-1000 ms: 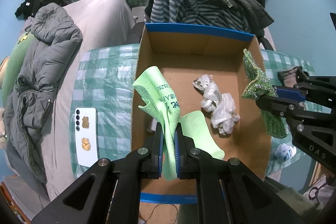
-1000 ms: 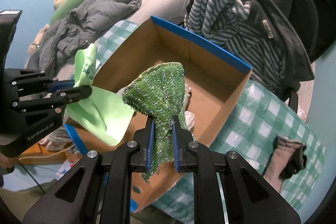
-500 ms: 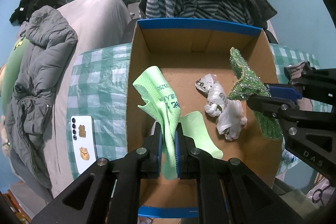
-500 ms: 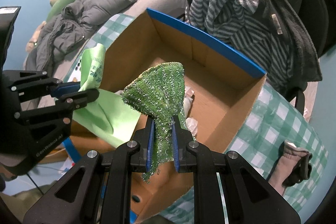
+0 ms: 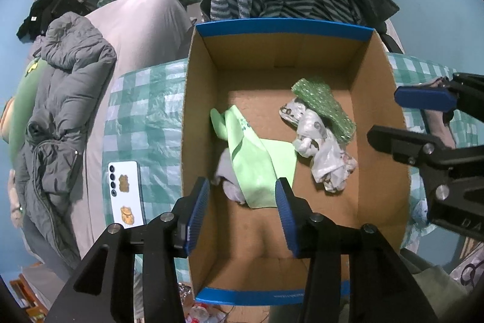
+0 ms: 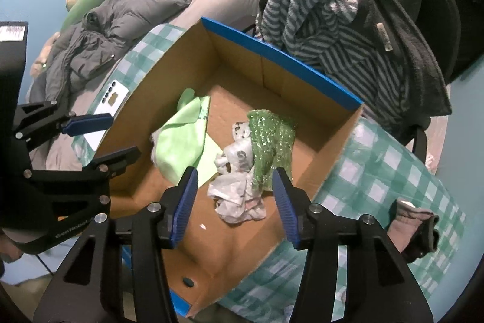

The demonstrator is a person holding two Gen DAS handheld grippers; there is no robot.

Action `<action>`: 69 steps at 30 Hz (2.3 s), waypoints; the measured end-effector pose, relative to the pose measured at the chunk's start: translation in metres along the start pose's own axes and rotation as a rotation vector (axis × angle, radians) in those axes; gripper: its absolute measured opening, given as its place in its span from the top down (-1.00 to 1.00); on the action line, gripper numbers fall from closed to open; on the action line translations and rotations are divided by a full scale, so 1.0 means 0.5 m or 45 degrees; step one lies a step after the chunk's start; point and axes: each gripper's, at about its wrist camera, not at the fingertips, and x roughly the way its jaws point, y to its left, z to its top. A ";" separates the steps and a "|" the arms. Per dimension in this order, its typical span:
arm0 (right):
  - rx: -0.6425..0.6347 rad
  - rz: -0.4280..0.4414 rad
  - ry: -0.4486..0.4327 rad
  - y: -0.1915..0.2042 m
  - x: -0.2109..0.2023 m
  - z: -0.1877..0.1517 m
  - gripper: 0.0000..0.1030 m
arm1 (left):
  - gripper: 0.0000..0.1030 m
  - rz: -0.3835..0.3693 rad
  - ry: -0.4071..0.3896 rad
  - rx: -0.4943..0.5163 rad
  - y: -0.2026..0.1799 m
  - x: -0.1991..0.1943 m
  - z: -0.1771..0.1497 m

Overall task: Organize soft objects
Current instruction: 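Open both tools to drop the cloth and knit item into the box, then move the right tool to the white-and-blue plastic bag bundle while the left tool withdraws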

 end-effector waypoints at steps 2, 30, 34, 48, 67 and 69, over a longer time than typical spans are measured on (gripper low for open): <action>-0.001 -0.008 -0.008 -0.003 -0.009 -0.004 -0.07 | 0.11 -0.005 -0.009 0.003 -0.007 -0.009 -0.003; 0.195 -0.072 0.005 -0.173 -0.112 -0.203 -0.19 | -0.14 -0.058 -0.058 0.219 -0.211 -0.070 -0.027; 0.224 -0.071 0.021 -0.204 -0.115 -0.242 -0.21 | -0.14 -0.075 -0.053 0.254 -0.250 -0.071 -0.030; 0.239 -0.035 0.094 -0.253 -0.103 -0.359 -0.23 | -0.15 -0.132 -0.009 0.364 -0.370 -0.057 -0.061; 0.140 0.008 0.208 -0.266 -0.039 -0.463 -0.27 | -0.15 -0.136 0.104 0.404 -0.462 0.002 -0.151; 0.106 0.018 0.216 -0.263 -0.027 -0.472 -0.27 | -0.15 -0.133 0.115 0.398 -0.463 0.008 -0.157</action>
